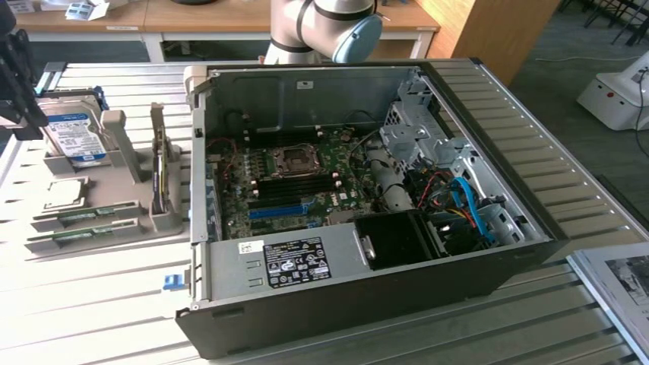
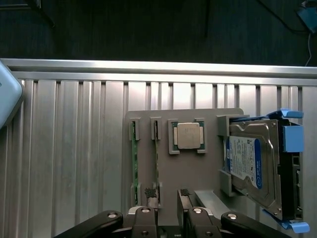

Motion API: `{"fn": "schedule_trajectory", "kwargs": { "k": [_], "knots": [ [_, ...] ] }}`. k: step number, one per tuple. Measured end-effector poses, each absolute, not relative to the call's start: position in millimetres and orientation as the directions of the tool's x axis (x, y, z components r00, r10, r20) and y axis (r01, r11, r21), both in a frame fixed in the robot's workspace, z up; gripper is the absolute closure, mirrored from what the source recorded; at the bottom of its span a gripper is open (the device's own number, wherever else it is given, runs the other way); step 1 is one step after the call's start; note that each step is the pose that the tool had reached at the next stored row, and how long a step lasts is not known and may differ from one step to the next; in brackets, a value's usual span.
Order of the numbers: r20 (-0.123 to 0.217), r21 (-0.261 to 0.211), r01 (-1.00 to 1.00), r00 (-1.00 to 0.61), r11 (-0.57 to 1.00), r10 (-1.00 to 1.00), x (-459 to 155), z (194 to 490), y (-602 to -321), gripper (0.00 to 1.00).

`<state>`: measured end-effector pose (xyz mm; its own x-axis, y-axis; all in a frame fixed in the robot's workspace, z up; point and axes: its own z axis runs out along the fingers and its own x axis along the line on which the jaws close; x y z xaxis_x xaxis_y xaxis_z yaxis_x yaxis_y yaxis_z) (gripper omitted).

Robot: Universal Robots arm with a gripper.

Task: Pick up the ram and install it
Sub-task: 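Pick up the ram and move it above insertion slot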

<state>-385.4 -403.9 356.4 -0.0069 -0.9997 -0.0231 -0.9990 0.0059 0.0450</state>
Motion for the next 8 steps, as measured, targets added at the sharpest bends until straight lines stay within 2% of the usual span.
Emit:
{"fn": "schedule_trajectory", "kwargs": {
  "k": [8],
  "knots": [
    [-0.023,0.045,-0.999,-0.007,0.006,-1.0,-385.4,348.9,-403.9,0.71]
  ]
}}
